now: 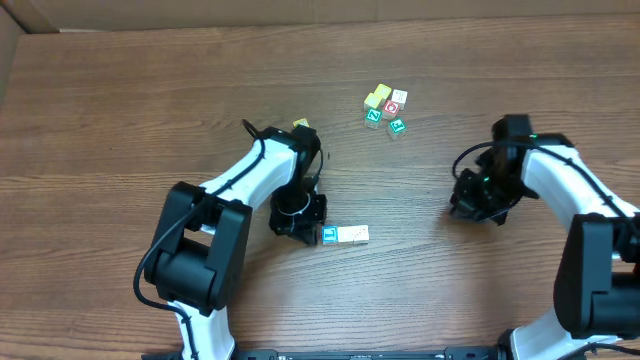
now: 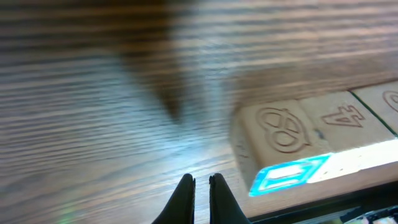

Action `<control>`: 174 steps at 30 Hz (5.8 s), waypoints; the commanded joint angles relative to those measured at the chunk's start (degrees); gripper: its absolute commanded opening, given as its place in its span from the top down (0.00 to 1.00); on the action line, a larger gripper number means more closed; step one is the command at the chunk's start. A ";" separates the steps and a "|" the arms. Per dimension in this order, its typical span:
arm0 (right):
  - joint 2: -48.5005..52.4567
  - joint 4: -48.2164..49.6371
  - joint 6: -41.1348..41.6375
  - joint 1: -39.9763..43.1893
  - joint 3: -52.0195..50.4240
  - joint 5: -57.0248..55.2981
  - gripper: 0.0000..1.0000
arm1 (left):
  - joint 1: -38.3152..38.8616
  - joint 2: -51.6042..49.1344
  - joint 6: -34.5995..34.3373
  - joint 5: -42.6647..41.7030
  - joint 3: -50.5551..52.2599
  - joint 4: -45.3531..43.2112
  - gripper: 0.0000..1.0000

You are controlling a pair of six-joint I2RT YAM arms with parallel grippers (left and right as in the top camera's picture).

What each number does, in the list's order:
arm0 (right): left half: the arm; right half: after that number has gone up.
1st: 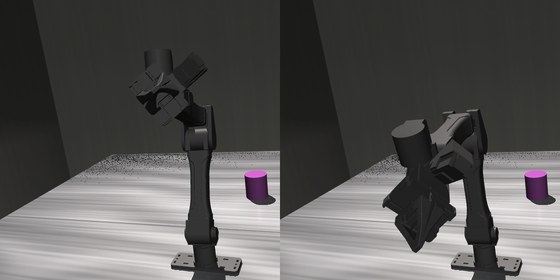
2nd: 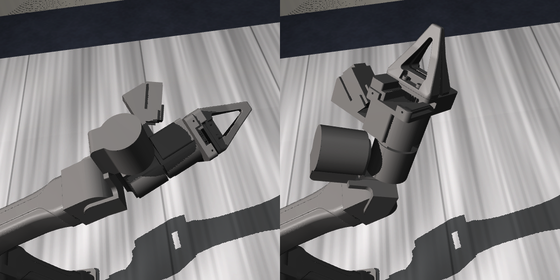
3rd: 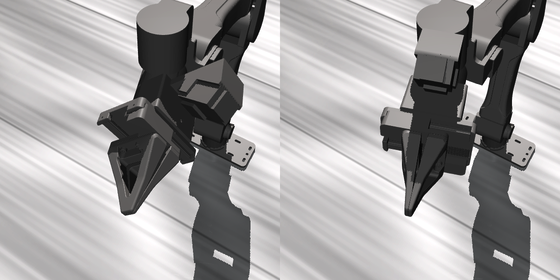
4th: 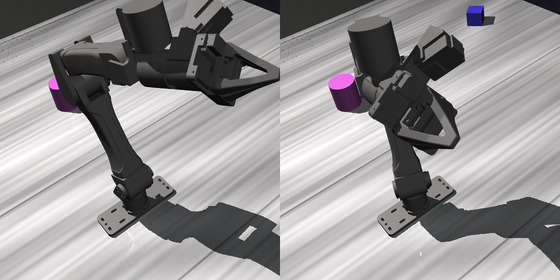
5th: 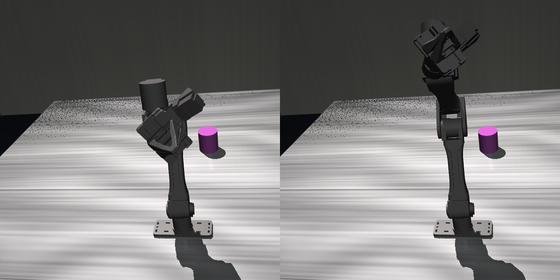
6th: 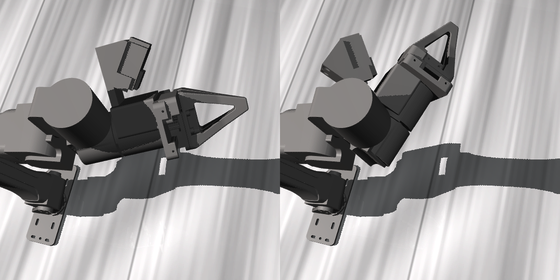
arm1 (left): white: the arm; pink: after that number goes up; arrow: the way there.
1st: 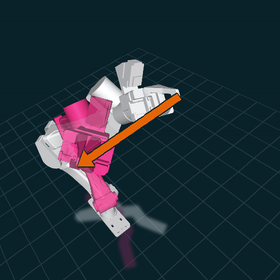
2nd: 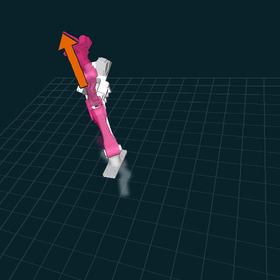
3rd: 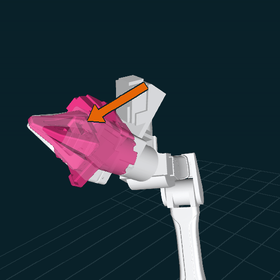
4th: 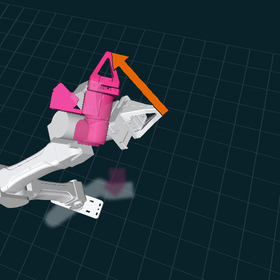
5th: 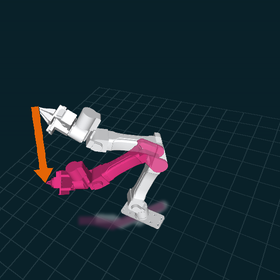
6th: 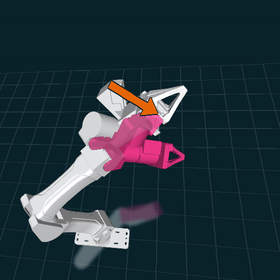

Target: Flip 3 blocks

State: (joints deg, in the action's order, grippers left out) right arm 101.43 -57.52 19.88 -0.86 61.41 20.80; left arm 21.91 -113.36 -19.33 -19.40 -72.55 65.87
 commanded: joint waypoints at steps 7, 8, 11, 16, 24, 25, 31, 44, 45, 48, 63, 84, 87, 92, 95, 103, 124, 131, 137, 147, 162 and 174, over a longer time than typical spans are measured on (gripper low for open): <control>-0.37 2.23 -0.15 -9.42 -0.42 -0.76 0.96 | -3.45 5.51 -1.66 1.88 0.13 0.31 0.96; -0.37 2.67 -0.15 -10.56 -0.52 -0.76 0.96 | -2.97 5.49 -1.66 2.14 0.20 0.31 0.96; -0.37 4.76 0.68 -13.92 -1.31 -0.79 0.96 | -1.51 5.49 -2.03 4.66 1.03 -0.13 0.96; -0.37 6.36 4.09 -18.62 -1.57 -1.44 0.96 | 0.55 5.46 -6.67 6.45 5.31 -5.25 0.96; -0.37 9.01 7.61 -23.39 -1.57 -2.47 0.96 | 0.70 5.46 -7.69 6.62 8.81 -12.87 0.96; -0.37 9.29 8.04 -23.91 -1.57 -3.02 0.96 | 0.81 5.46 -7.74 7.02 9.09 -13.90 0.96; -0.37 9.51 11.82 -25.77 -1.57 -5.75 0.96 | 1.01 5.46 -11.17 7.34 9.81 -15.17 0.96; -0.37 11.28 20.87 -30.45 -1.86 -8.59 0.96 | 0.98 5.46 -10.78 0.55 9.84 -12.98 0.96; -0.37 11.34 20.87 -30.53 -1.86 -8.59 0.96 | 0.98 5.46 -10.29 -0.22 9.84 -12.98 0.96; -0.37 11.43 20.87 -30.64 -1.86 -8.57 0.96 | 0.92 5.46 -9.40 -1.55 9.81 -13.05 0.96; -0.37 15.91 20.92 -30.69 -4.70 -5.53 0.96 | -0.57 5.46 -8.96 -3.34 9.81 -13.20 0.96; -0.37 20.13 20.92 -30.69 -5.92 3.37 0.96 | -0.50 5.46 -9.22 -3.15 9.84 -15.32 0.96; -0.37 19.93 20.92 -30.69 -5.92 3.34 0.96 | -0.50 5.46 -9.22 -3.15 9.84 -15.10 0.96; -0.37 19.74 20.87 -30.69 -5.92 3.28 0.96 | -0.50 5.46 -9.20 -3.02 9.84 -15.04 0.96; -0.37 19.71 20.87 -30.69 -5.92 2.54 0.96 | -0.63 5.46 -9.20 -0.83 9.81 -14.14 0.96; -0.37 19.34 20.92 -30.69 -5.92 1.18 0.96 | -0.13 5.46 -9.16 0.28 9.84 -12.52 0.96; -0.37 17.59 23.69 -30.77 -5.92 4.48 0.96 | -0.15 5.46 -9.18 -3.15 9.84 -14.51 0.96; -0.37 18.25 26.08 -32.46 -5.92 4.57 0.96 | -0.15 5.46 -9.20 -3.15 9.84 -15.23 0.96; -0.37 18.23 26.91 -33.70 -5.92 4.59 0.96 | -0.15 5.46 -9.20 -3.15 9.84 -15.34 0.96; -0.37 18.25 30.45 -35.89 -5.92 4.13 0.96 | -0.15 5.46 -9.20 -3.13 9.84 -17.51 0.96; -0.37 17.99 37.62 -37.81 -5.92 4.22 0.96 | -0.13 5.46 -9.22 -3.15 9.84 -22.27 0.96; -0.37 16.55 37.55 -37.81 -5.92 4.17 0.96 | -0.15 5.46 -9.20 -2.67 9.84 -23.28 0.96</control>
State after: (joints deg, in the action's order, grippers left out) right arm 101.43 -41.17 56.99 -38.06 55.11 24.05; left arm 21.30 -108.09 -29.47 -20.88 -63.02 43.00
